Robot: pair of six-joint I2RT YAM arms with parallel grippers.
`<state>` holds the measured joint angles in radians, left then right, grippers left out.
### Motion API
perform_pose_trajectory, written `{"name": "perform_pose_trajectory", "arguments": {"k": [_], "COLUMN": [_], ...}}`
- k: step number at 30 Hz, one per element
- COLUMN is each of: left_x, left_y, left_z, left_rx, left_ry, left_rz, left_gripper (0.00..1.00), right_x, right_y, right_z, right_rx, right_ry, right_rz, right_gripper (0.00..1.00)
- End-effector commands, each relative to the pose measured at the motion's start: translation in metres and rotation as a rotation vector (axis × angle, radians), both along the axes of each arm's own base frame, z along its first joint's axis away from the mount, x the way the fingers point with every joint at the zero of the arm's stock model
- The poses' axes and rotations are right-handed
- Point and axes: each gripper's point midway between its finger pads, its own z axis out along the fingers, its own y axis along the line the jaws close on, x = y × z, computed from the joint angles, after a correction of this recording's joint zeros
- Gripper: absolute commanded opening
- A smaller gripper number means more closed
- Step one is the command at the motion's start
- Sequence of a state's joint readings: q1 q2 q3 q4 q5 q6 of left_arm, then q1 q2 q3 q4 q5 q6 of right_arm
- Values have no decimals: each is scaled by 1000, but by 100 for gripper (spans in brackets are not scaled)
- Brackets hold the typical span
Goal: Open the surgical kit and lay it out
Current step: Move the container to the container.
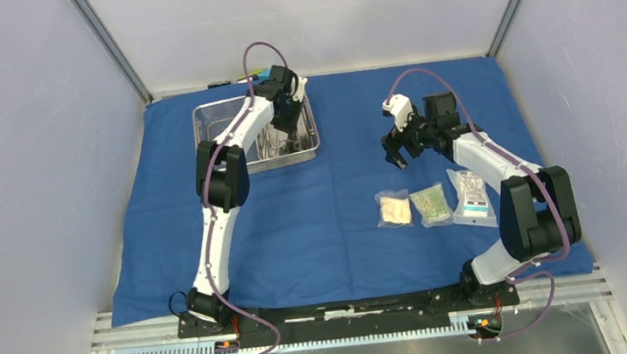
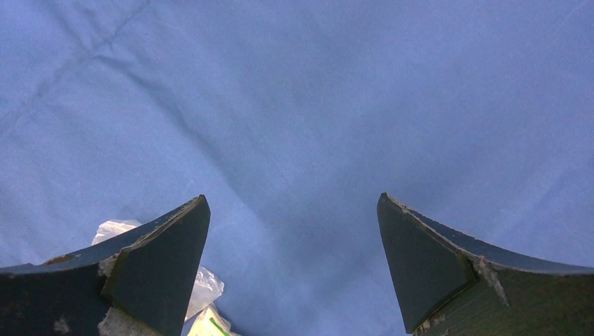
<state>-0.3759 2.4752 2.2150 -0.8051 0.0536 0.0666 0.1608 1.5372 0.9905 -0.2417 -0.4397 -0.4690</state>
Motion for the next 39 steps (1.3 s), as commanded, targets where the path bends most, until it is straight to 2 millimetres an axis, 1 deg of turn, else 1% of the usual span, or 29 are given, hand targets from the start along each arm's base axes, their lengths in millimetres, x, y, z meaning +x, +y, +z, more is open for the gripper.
{"name": "perform_pose_trajectory", "arguments": {"k": [1,3,5,8,10,12,16,19,25,30,32,33,36,37,39], "left_x": [-39,-40,-40,-31,-25,-20,-16,-13,-12,-12,-12,-13,-17,-20,-29], "left_y": [23,24,27,38,46,50,48,48,48,49,49,49,53,55,53], "left_z": [-42,-41,-37,-25,-14,0,31,46,62,70,70,69,60,55,42], "left_rx": [122,122,132,140,128,104,62,56,44,40,42,47,69,80,61], "left_ry": [158,158,150,110,82,51,-23,-55,-84,-98,-98,-92,-44,-18,51], "left_rz": [-6,-7,0,33,56,64,51,46,49,50,46,42,34,29,9], "left_gripper": [26,22,21,19,16,14,10,8,6,5,7,11,31,34,40], "right_x": [5,5,6,6,6,6,7,7,7,7,8,7,6,6,6], "right_y": [3,4,4,3,4,4,5,6,6,6,6,6,6,5,5], "right_z": [2,2,3,4,4,4,3,1,0,0,0,0,-1,-1,-2], "right_rx": [11,14,14,14,13,14,18,20,21,22,22,22,20,19,17], "right_ry": [-20,-20,-22,-22,-22,-23,-14,-8,-7,-7,-7,-6,-4,-5,-6], "right_rz": [13,14,13,12,13,11,14,16,16,18,17,18,18,17,16], "right_gripper": [98,98,98,98,98,99,99,99,99,99,99,99,99,99,99]}}
